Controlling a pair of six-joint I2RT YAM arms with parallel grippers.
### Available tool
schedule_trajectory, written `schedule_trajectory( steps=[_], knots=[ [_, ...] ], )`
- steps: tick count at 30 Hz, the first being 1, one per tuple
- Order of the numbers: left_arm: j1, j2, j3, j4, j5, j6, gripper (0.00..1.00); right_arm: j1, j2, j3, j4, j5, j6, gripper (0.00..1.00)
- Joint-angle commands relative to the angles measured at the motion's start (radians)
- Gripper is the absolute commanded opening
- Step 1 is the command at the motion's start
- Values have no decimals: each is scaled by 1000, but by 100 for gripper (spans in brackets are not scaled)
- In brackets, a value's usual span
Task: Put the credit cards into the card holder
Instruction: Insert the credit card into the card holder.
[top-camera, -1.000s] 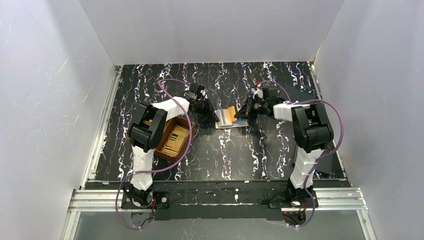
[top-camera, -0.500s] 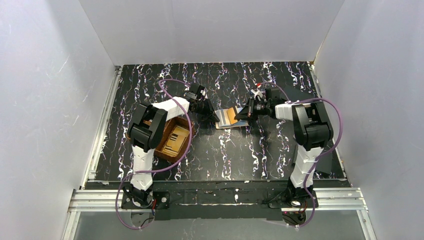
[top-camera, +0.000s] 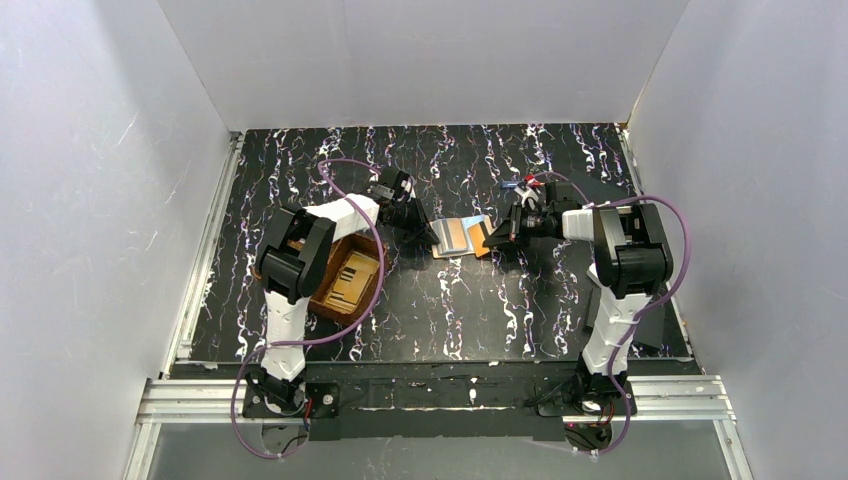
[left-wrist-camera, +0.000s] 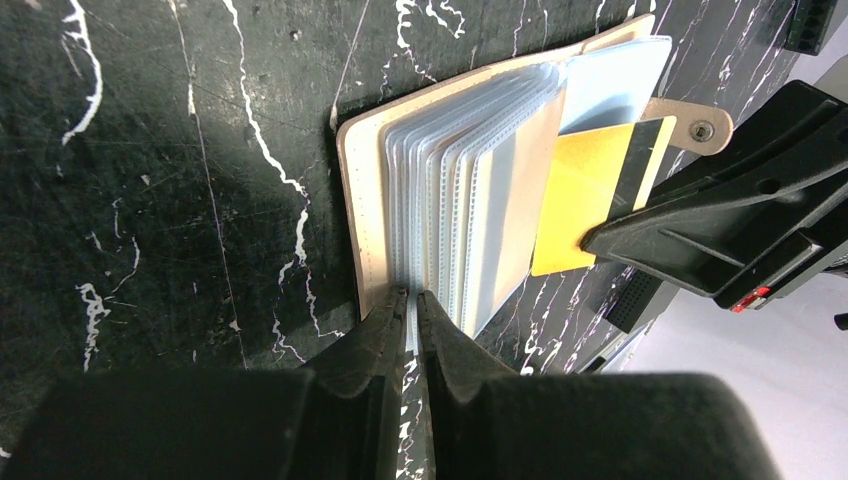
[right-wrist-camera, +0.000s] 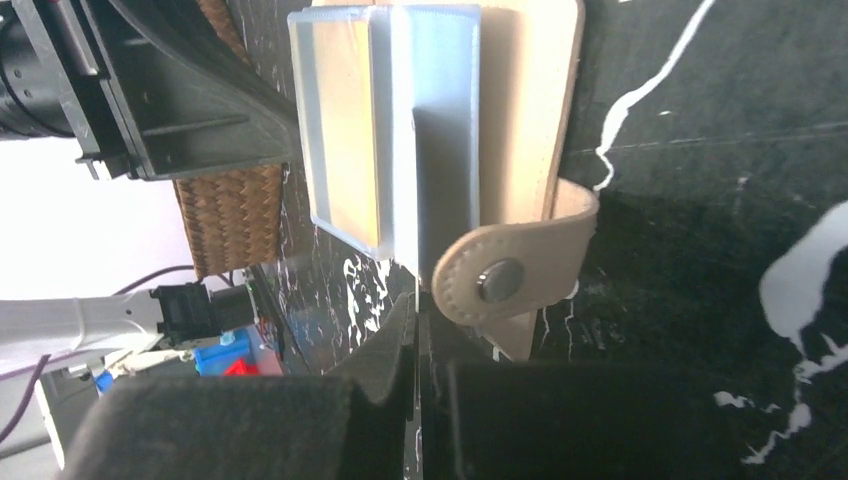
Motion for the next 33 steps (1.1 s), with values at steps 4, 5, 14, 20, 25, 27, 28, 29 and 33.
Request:
schedule_trajectory(
  steps=[4,5,14,20,25,27,28,29,33],
  knots=[
    [-4,3,0,-35,0,30,8,5,-56,-28,22,-70,-41,2],
    [-4,3,-1,-36,0,30,8,5,-68,-33,28,-69,-38,2],
    [-4,2,-3,-36,-1,32,8,2,-114,-55,36,-71,-16,1],
    [-4,0,-2,-38,-2,32,8,5,-73,-48,26,-94,-22,1],
    [-4,-1,-4,-39,-3,34,8,17,-52,-48,21,-105,-30,1],
    [-4,-1,-4,-40,-3,33,8,19,-43,-42,-7,-97,-46,1],
    [-5,-3,-3,-40,-3,34,8,19,-39,-39,-15,-98,-54,1],
    [-4,-2,-2,-41,-3,35,8,20,-37,-38,-13,-100,-54,1],
    [-5,0,1,-43,0,37,8,20,-23,-23,-53,-84,-73,1]
  ],
)
